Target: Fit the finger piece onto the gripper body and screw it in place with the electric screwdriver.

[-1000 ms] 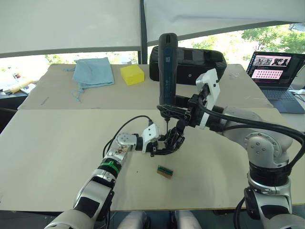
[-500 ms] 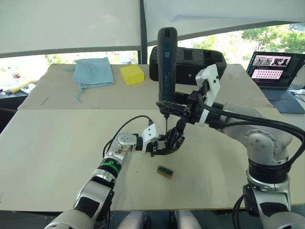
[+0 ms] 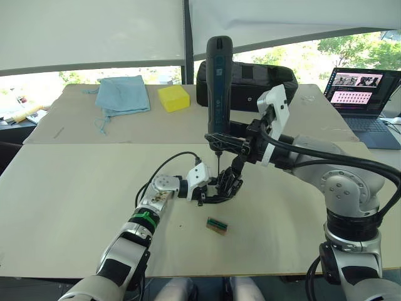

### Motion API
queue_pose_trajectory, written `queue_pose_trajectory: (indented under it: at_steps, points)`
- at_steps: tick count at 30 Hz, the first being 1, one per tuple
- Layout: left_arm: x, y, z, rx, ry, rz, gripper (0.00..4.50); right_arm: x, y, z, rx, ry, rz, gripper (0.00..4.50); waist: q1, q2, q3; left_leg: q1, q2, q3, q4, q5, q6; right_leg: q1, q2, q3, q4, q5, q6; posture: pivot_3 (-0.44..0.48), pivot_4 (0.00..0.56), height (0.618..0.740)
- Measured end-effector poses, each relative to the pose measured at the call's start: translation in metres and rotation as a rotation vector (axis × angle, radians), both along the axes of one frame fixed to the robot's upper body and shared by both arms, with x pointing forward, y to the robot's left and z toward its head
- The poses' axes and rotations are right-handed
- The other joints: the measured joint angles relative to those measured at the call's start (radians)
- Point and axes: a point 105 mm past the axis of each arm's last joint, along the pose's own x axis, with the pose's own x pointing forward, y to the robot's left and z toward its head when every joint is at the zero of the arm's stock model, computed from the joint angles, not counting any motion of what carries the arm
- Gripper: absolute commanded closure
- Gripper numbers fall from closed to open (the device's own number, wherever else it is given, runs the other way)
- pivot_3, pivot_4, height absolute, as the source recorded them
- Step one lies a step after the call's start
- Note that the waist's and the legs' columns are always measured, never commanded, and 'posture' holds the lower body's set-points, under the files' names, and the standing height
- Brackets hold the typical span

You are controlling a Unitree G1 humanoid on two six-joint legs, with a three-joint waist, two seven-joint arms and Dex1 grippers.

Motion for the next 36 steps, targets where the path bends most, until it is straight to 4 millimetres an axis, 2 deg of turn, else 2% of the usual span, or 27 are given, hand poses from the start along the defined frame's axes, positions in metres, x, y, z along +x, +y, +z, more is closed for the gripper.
queue_pose_trajectory:
  at_steps: [36]
  points:
    - [0.0006,0.0018,0.0,0.004,-0.001,0.003,2.22,-0.0008,0.0017,-0.0088,-0.019,-0.02,0.019,2.58,-0.001,0.0,0.0,0.0,0.0,0.0,0.0,0.0,0.0,0.0,0.0,0.0,0.0,0.0,0.0,0.0,0.15,0.74]
